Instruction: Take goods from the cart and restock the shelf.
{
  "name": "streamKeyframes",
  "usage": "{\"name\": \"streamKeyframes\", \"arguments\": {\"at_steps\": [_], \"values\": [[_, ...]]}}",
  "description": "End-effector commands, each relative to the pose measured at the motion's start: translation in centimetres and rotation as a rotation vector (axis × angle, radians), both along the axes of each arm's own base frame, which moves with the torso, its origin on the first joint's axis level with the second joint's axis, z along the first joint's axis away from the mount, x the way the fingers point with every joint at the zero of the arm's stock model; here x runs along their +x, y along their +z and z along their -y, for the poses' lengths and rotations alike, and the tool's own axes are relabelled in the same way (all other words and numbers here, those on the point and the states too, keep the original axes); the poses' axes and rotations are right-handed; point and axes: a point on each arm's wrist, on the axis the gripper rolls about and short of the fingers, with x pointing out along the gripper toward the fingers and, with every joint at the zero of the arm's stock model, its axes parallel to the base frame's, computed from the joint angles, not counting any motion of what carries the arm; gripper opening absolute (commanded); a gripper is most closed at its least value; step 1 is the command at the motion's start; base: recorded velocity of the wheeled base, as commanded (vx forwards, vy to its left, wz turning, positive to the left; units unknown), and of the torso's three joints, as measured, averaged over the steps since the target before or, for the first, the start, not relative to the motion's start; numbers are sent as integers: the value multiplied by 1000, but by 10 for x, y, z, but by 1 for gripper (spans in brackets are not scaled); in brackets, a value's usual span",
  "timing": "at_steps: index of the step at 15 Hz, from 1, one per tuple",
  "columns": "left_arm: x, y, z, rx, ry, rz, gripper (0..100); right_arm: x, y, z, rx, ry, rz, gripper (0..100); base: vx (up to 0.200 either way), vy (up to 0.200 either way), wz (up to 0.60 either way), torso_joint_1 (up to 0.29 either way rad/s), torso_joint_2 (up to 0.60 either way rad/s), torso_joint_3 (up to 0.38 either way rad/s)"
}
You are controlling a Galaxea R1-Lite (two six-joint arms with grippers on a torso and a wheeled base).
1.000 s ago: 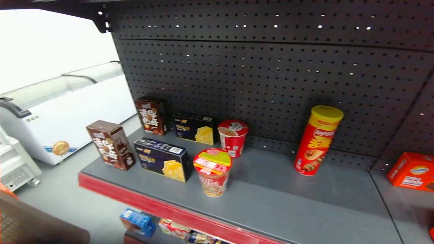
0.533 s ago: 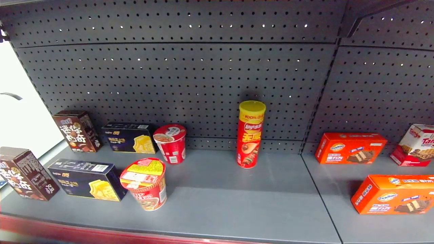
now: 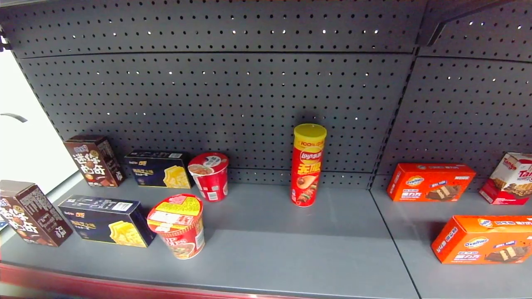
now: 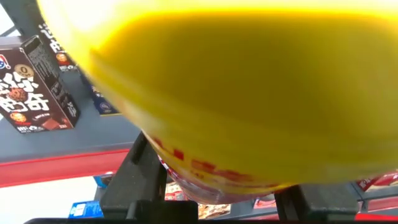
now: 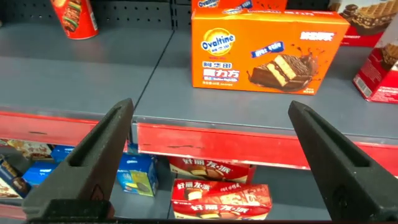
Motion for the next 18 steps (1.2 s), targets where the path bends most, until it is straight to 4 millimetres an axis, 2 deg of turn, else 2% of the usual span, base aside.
{"name": "streamKeyframes", "arguments": {"at_steps": [1,3,11,15,16,17,18], "values": [[1,0,0,1,0,-5,0,0,0,0,0,0,0,100,0,0,0,0,0,0],[1,0,0,1,0,-5,0,0,0,0,0,0,0,100,0,0,-600,5,5,0],[0,2,0,0,5,5,0,0,0,0,0,-2,2,100,0,0,0,0,0,0],[-5,17,-3,-6,95,56,0,2,1,0,10,-6,-26,100,0,0,0,0,0,0],[-7,19,-3,-4,103,42,0,4,6,0,44,-27,-43,100,0,0,0,0,0,0],[-10,23,-3,-2,104,30,0,5,36,0,81,8,-23,100,0,0,0,0,0,0],[-12,23,-3,8,106,8,0,16,60,-1,61,124,-66,100,0,0,0,0,0,0]]}}
